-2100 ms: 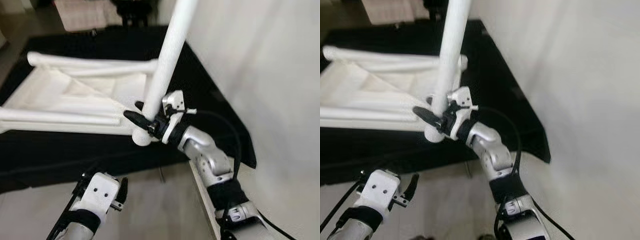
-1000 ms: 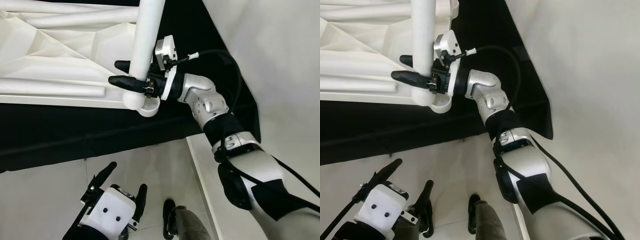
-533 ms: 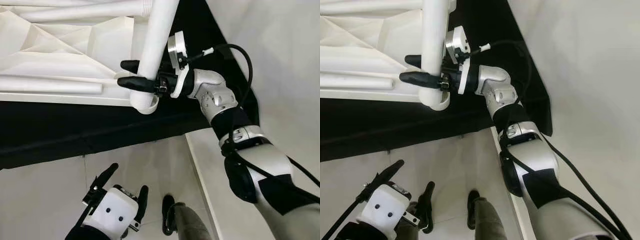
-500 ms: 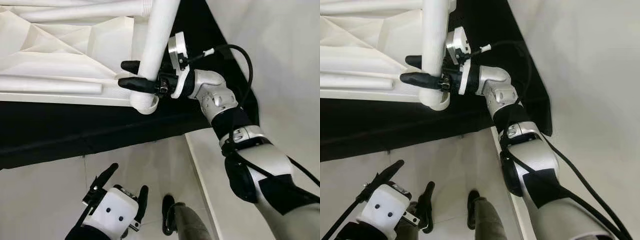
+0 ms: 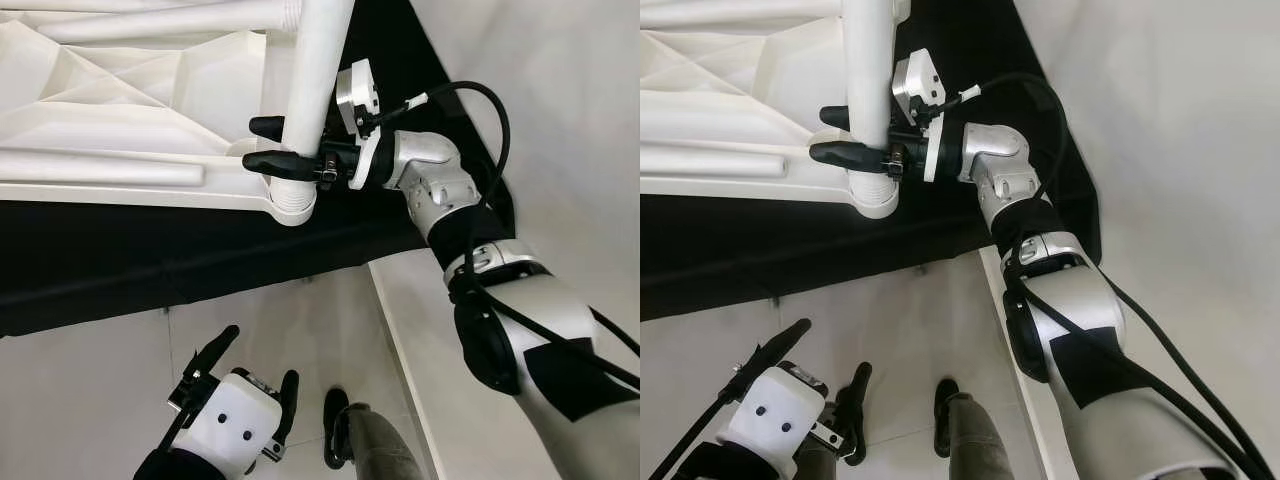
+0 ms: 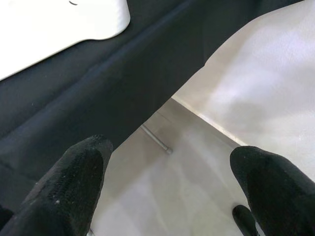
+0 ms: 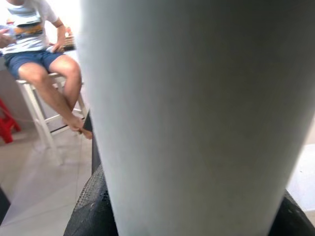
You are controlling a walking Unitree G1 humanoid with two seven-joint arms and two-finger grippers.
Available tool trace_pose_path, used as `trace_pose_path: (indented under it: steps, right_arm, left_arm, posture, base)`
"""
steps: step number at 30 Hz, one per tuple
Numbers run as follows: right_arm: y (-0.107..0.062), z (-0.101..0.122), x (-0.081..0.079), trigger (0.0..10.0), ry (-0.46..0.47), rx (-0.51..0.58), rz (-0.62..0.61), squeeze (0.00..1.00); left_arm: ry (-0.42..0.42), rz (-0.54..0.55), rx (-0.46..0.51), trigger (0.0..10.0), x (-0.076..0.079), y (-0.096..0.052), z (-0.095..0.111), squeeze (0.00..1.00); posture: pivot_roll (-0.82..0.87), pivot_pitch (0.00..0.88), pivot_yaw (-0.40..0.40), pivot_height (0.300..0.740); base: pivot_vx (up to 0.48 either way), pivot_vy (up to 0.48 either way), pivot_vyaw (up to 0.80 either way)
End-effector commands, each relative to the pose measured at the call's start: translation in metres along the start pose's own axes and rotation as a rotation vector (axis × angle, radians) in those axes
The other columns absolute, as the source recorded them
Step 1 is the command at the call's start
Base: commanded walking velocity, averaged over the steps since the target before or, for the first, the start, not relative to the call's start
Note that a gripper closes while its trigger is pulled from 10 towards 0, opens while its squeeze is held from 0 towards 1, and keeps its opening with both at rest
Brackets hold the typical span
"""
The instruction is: Building children table
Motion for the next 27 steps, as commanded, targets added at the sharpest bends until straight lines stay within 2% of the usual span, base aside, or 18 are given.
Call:
trace_pose_path:
  steps: [1, 6, 7, 9, 14, 18, 23, 26, 27]
  right_arm:
    - [-0.003, -0.022, -0.009, 10.0, 0.046, -0.098, 0.08, 0.0]
    - [-0.003, -0.025, -0.013, 10.0, 0.021, -0.142, 0.134, 0.0]
    - [-0.002, -0.028, -0.017, 10.0, -0.007, -0.186, 0.179, 0.0]
    - [-0.002, -0.028, -0.017, 10.0, -0.007, -0.186, 0.179, 0.0]
    - [0.005, -0.029, -0.025, 10.0, -0.047, -0.257, 0.311, 0.0]
    - [0.008, -0.027, -0.025, 10.0, -0.054, -0.27, 0.332, 0.0]
    - [0.012, -0.025, -0.024, 10.0, -0.061, -0.268, 0.319, 0.0]
    - [0.015, -0.025, -0.02, 10.0, -0.048, -0.252, 0.249, 0.0]
    - [0.016, -0.026, -0.017, 10.0, -0.043, -0.246, 0.187, 0.0]
  left_arm:
    - [-0.013, -0.004, -0.008, 10.0, 0.002, -0.003, 0.003, 0.0]
    - [-0.012, -0.004, -0.009, 10.0, 0.003, -0.003, 0.003, 0.0]
    - [-0.011, -0.004, -0.009, 10.0, 0.003, -0.003, 0.003, 0.0]
    - [-0.011, -0.004, -0.009, 10.0, 0.003, -0.003, 0.003, 0.0]
    - [-0.01, -0.003, -0.01, 10.0, 0.003, -0.003, 0.003, 0.0]
    - [-0.01, -0.003, -0.011, 10.0, 0.003, -0.002, 0.003, 0.0]
    - [-0.01, -0.001, -0.012, 10.0, 0.004, -0.002, 0.003, 0.0]
    - [-0.009, 0.0, -0.012, 10.0, 0.004, -0.001, 0.002, 0.0]
    - [-0.009, 0.001, -0.013, 10.0, 0.004, -0.001, 0.002, 0.0]
  posture:
    - [0.04, 0.455, -0.104, 0.74]
    - [0.04, 0.455, -0.104, 0.74]
    - [0.04, 0.457, -0.106, 0.74]
    - [0.04, 0.457, -0.106, 0.74]
    - [0.04, 0.456, -0.108, 0.74]
    - [0.03, 0.453, -0.111, 0.74]
    - [0.03, 0.45, -0.117, 0.74]
    - [0.03, 0.447, -0.118, 0.74]
    - [0.03, 0.447, -0.118, 0.74]
  base:
    - [0.0, 0.0, 0.0]
    - [0.0, 0.0, 0.0]
    - [0.0, 0.0, 0.0]
    - [0.0, 0.0, 0.0]
    - [0.0, 0.0, 0.0]
    - [0.0, 0.0, 0.0]
    - [0.0, 0.0, 0.0]
    - [0.0, 0.0, 0.0]
    - [0.0, 0.0, 0.0]
Point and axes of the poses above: a point about 5 cm out from each wrist's last joint towards the gripper, its own y axis pointing out of the wrist towards the gripper, its own z axis along the axis of the wrist's last joint, x = y × z, the point moved 1 cm from there along y, pointing out of the wrist towards the gripper, and after that the axes turned 2 degrees about y, right-handed, at the moved point
